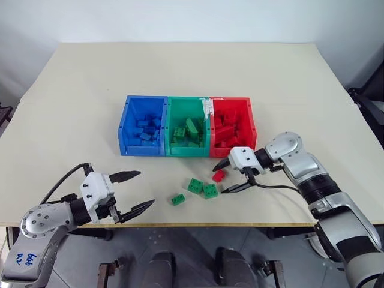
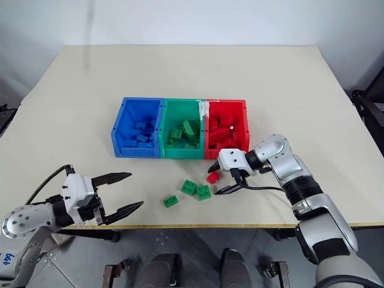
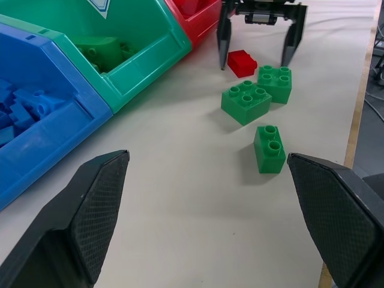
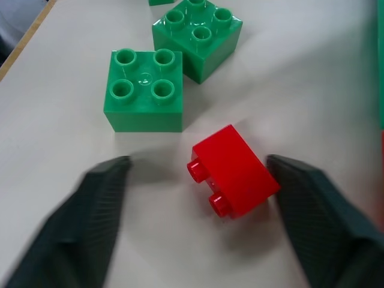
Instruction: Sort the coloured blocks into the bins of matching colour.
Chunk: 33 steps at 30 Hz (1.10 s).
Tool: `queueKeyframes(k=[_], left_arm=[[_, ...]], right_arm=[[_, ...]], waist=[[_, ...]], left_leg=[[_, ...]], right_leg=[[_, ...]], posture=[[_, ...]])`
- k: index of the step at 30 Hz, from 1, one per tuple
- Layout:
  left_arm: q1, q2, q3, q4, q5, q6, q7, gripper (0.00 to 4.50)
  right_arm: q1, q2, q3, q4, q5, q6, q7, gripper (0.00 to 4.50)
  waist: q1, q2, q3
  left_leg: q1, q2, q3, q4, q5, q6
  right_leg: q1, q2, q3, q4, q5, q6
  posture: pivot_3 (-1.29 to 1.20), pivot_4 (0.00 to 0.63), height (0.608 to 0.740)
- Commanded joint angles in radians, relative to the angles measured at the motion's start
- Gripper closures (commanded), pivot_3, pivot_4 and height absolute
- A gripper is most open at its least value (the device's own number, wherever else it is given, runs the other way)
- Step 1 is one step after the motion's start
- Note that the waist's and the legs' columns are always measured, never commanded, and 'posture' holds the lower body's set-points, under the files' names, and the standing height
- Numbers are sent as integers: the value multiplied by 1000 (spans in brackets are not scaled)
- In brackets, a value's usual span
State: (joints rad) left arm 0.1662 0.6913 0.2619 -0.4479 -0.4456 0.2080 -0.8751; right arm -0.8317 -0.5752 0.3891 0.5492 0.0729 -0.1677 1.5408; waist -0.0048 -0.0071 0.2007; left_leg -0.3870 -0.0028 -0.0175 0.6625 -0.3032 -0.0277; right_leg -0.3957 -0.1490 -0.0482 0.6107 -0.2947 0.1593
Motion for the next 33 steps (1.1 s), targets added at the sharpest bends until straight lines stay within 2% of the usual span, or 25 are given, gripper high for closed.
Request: queueKeyframes(k=[1,4,5,10,14,18,22,23,26,32,33], left_arm=[[-12,5,12,-34,-16,-3,5,0],[-34,-8,3,-25,-32,-13,-3,0],[-41,-14,3,-22,-36,-20,-5,0],[-65,-19,2,-8,-48,-6,-4,0],[-60,-27,25,5,-57,-7,6,0],[-41,-32,42,19,-55,-23,9,0],[-25,-32,62,25,-52,-32,17,0],[-22,-33,69,26,-57,-32,18,0],[-18,-28,76,21,-74,-13,11,0],[-23,-15,63,31,-60,1,1,0],[-27,-14,61,38,-58,-1,-1,0]], right_arm=[[23,-32,-29,-45,31,2,65,2199],[55,-60,-54,-81,59,29,52,3341],[62,-65,-61,-90,67,38,41,3575],[122,-118,-214,-262,239,305,-32,3626],[58,-110,-346,-294,326,509,-181,3626],[-88,-49,-384,-91,238,467,-387,3626],[-171,-1,-361,39,181,437,-445,3626],[-183,8,-356,60,168,430,-455,2895],[-193,25,-350,86,148,407,-448,2067],[-44,-37,-422,-123,263,368,-274,61],[-9,-52,-437,-162,284,357,-247,24]], waist=[[3,0,0],[3,0,0],[4,0,0],[4,0,0],[-1,1,0],[-4,1,0],[-1,1,0],[2,1,0],[3,1,0],[4,1,0],[6,1,0]], left_leg=[[0,0,0,0,0,0],[0,0,0,0,0,0],[0,0,0,0,0,0],[0,0,0,0,0,0],[0,1,0,0,0,0],[0,1,1,0,-1,0],[0,1,2,0,-2,1],[-1,1,2,0,-2,1],[-2,0,2,0,-3,3],[-3,0,1,0,-4,3],[-3,0,1,0,-4,3]], right_leg=[[0,0,0,0,0,0],[0,0,0,0,0,0],[0,0,0,0,0,0],[0,0,0,0,0,0],[0,0,0,0,0,0],[0,0,0,0,0,0],[-1,0,0,0,0,-1],[-1,0,0,-1,0,-1],[-2,0,0,-1,0,0],[-2,0,-1,-2,0,0],[-2,0,-1,-2,0,0]], posture=[[0,150,740],[0,150,740],[0,150,740],[0,150,740],[0,150,740],[0,150,740],[0,150,740],[0,150,740],[0,150,740],[0,150,740],[0,150,740]])
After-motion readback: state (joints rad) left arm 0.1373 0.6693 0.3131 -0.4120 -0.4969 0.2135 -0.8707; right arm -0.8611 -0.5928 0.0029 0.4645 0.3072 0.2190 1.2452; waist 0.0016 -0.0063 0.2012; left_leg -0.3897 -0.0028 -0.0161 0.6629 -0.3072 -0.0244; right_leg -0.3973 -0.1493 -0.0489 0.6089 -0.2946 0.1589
